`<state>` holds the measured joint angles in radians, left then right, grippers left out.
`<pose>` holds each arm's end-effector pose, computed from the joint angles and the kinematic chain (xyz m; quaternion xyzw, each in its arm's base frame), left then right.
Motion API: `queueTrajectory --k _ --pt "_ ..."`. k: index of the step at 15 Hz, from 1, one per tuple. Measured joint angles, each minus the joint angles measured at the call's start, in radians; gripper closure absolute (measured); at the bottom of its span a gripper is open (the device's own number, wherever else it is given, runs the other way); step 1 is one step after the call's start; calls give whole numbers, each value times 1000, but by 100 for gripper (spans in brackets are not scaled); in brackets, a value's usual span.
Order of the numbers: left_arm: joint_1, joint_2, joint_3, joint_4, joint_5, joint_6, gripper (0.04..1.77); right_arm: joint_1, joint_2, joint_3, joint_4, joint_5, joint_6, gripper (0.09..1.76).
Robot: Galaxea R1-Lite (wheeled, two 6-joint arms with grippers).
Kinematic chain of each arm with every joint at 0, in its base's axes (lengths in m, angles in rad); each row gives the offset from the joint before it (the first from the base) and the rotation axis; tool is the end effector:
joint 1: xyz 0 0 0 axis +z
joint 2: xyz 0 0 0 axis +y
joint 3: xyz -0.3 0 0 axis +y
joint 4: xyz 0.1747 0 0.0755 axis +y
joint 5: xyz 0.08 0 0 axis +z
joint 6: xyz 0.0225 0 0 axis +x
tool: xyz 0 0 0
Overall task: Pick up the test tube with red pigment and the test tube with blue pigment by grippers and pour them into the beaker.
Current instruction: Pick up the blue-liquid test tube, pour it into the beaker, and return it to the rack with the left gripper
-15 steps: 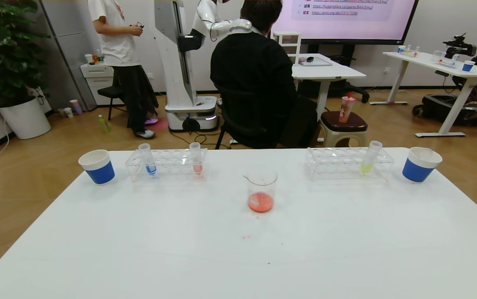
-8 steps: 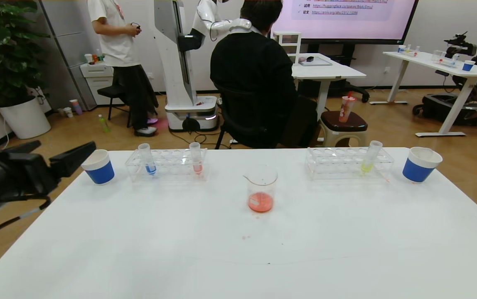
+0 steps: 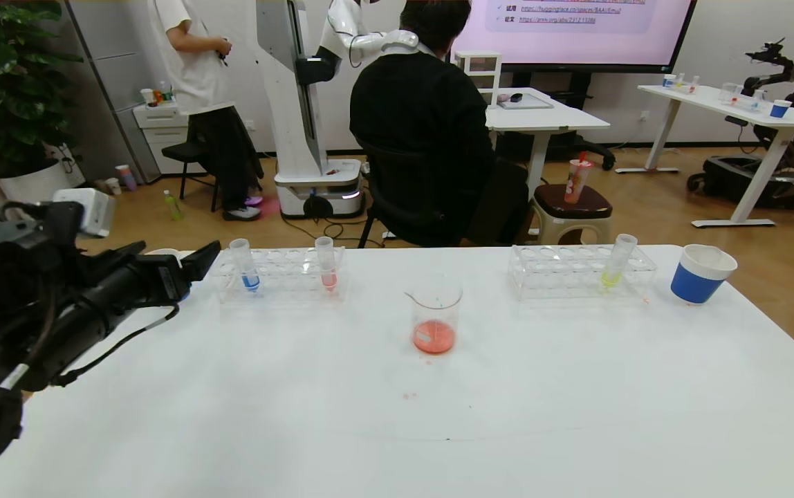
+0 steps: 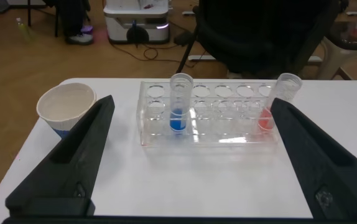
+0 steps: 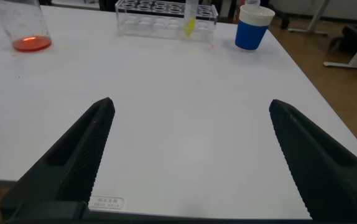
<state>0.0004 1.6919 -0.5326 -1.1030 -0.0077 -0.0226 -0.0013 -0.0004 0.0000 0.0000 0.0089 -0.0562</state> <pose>0.2777 -0.0001 0.1621 -0.0114 0.0282 -0.0033 0.9995 -0.0228 0.0002 0.0755 -0.0281 -0.0003 0.0038 0.9996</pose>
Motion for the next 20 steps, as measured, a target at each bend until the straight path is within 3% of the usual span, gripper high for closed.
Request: queueTrajectory --k 7,14,20 --pt "-8 370 26 -393 37 -3 6 0 0 0 0 0 0 11" --pt "-8 520 -127 -407 41 -11 6 0 0 0 0 0 0 11" --pt "-13 619 -340 -311 46 -8 6 0 0 0 0 0 0 11"
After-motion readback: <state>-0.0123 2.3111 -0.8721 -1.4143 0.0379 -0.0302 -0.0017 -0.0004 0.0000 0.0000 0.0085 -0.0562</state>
